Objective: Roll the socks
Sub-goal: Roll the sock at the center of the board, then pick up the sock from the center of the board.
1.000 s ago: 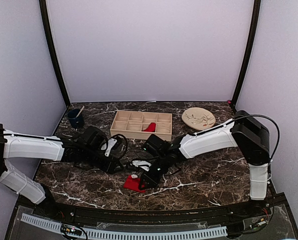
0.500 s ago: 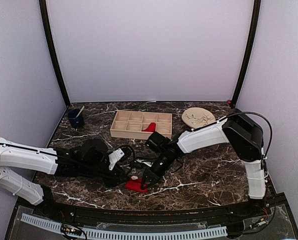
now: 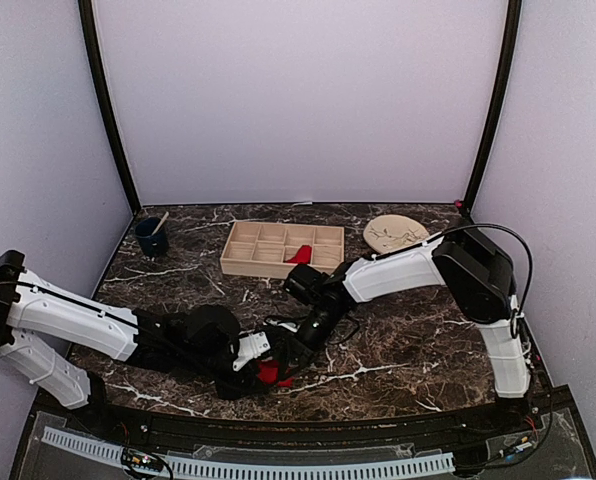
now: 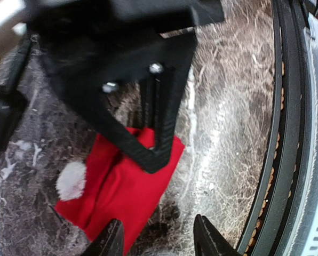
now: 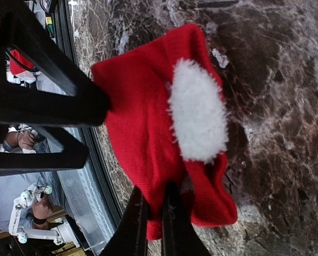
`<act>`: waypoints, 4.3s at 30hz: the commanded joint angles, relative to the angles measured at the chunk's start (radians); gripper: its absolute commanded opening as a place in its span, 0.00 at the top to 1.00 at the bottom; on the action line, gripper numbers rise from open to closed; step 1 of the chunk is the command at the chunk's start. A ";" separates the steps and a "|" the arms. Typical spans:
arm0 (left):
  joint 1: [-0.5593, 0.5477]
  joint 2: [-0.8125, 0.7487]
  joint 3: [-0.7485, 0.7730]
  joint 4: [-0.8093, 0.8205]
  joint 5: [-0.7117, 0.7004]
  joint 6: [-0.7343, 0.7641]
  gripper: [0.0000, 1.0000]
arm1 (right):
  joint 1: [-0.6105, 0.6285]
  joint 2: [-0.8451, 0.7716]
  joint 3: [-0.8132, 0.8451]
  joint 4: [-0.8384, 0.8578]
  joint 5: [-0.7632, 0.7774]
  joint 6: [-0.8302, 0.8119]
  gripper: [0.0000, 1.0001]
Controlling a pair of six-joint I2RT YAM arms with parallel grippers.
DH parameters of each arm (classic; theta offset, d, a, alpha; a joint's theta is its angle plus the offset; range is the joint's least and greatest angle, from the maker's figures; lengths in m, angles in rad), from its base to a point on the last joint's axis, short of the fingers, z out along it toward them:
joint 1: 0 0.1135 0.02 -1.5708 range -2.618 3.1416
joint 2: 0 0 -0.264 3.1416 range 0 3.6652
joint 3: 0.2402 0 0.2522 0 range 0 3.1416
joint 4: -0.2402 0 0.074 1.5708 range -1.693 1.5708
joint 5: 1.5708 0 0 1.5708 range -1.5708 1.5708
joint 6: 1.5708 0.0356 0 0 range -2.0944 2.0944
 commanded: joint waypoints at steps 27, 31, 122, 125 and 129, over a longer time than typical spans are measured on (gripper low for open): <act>-0.062 0.167 0.125 -0.068 -0.191 0.154 0.52 | -0.005 0.082 0.084 -0.161 -0.005 -0.090 1.00; -0.062 0.199 0.136 -0.069 -0.219 0.144 0.57 | -0.009 0.079 0.075 -0.163 -0.015 -0.097 1.00; 0.312 0.662 0.424 -0.521 0.810 0.090 1.00 | 0.397 -0.358 -0.415 0.424 0.972 -0.338 0.55; 0.312 0.666 0.427 -0.526 0.815 0.096 1.00 | 0.397 -0.343 -0.409 0.429 0.970 -0.350 0.56; 0.312 0.673 0.431 -0.533 0.816 0.104 1.00 | 0.395 -0.329 -0.407 0.436 0.971 -0.361 0.56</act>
